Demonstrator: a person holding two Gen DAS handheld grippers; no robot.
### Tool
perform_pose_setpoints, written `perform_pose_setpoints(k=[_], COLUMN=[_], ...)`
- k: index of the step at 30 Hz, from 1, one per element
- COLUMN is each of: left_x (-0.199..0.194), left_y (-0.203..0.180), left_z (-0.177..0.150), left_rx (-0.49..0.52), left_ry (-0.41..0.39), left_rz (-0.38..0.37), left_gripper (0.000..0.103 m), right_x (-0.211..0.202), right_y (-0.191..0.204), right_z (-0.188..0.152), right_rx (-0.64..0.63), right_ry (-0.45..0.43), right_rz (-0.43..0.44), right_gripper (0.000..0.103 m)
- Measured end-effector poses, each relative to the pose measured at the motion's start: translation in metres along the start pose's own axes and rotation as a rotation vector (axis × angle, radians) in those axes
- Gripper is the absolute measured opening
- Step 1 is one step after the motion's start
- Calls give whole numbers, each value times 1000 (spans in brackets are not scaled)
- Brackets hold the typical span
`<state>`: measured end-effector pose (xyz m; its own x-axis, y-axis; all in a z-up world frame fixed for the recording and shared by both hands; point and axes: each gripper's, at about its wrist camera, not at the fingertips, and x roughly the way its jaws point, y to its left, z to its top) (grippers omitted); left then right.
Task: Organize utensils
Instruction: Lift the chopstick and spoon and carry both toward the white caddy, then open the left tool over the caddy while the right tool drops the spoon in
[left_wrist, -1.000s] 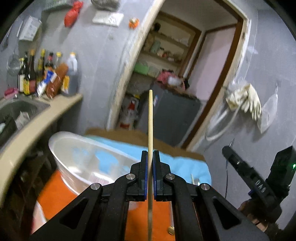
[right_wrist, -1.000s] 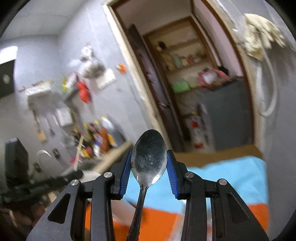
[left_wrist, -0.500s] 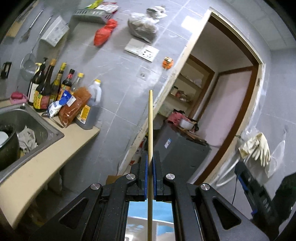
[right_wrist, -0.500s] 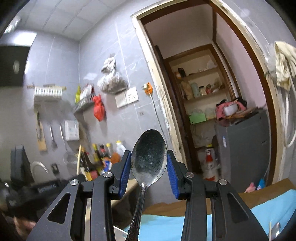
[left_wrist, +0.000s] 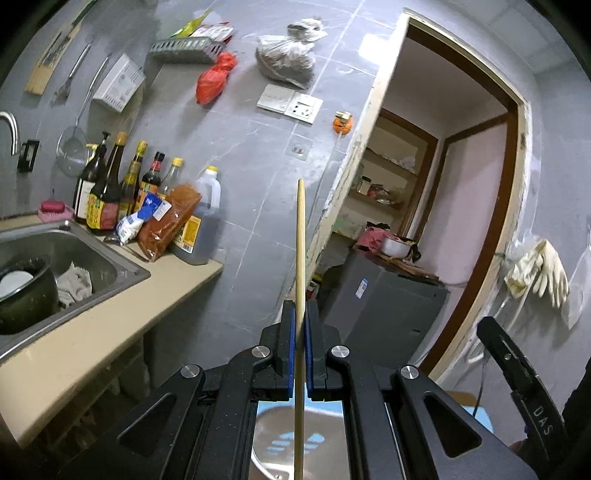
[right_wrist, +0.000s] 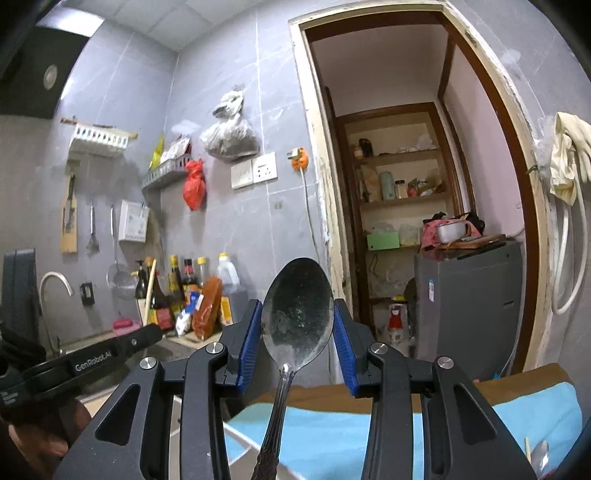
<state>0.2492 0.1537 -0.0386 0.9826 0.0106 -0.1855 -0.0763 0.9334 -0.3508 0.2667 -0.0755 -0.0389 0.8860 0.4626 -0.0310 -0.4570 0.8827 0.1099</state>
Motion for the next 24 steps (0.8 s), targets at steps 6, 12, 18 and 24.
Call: perform_pose_setpoints(k=[6, 12, 18, 24], left_x=[-3, -8, -6, -8], left_y=[-4, -2, -2, -6], left_z=[-14, -23, -29, -35], left_rx=[56, 84, 97, 114], left_ry=[44, 117, 167, 178], left_rz=[-4, -17, -5, -6], left_gripper=[3, 6, 6, 6], right_x=[-5, -13, -16, -22], right_y=[5, 0, -5, -9], right_z=[-10, -13, -15, -19], right_rx=[-15, 4, 30, 50], right_ry=[21, 45, 76, 99], right_rz=[-11, -10, 6, 6], right_gripper=[36, 37, 37, 37])
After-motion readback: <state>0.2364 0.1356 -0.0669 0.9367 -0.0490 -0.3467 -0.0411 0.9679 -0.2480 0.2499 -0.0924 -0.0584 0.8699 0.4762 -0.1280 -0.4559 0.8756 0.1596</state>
